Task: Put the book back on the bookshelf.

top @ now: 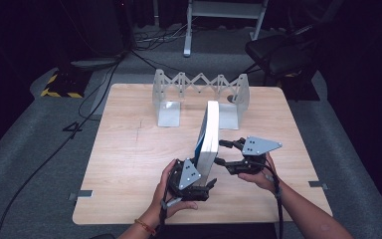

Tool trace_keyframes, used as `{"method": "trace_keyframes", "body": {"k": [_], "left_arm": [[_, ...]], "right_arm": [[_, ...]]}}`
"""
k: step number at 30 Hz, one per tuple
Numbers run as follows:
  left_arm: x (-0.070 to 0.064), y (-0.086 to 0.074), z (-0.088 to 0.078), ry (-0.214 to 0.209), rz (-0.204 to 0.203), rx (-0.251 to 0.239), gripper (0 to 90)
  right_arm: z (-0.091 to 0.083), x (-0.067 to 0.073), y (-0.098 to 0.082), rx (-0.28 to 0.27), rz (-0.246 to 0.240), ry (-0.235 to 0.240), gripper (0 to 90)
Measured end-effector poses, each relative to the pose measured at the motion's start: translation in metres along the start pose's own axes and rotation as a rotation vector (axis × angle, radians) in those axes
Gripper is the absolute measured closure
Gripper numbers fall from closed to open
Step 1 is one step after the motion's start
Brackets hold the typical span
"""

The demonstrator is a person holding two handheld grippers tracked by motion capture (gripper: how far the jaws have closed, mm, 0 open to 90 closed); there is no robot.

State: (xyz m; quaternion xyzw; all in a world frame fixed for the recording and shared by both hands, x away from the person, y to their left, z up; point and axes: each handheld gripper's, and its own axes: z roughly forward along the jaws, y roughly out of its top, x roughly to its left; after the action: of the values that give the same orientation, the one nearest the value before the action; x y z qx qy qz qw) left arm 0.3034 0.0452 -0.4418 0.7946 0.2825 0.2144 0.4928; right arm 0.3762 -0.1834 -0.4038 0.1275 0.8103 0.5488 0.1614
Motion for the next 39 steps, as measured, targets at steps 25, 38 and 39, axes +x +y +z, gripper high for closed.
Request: {"method": "trace_keyframes", "body": {"k": [25, 38, 39], "left_arm": [[0.015, -0.017, 0.011, 0.16, -0.117, -0.036, 49.2], [0.027, -0.011, 0.011, 0.178, -0.075, -0.09, 49.8], [0.029, -0.011, 0.011, 0.17, -0.08, -0.096, 49.6]], "right_arm": [[0.011, -0.001, -0.008, 0.033, 0.041, -0.026, 33.3], [-0.059, -0.05, -0.095, 0.288, 0.123, -0.185, 31.6], [-0.065, -0.054, -0.104, 0.298, 0.153, -0.2, 31.6]]}}
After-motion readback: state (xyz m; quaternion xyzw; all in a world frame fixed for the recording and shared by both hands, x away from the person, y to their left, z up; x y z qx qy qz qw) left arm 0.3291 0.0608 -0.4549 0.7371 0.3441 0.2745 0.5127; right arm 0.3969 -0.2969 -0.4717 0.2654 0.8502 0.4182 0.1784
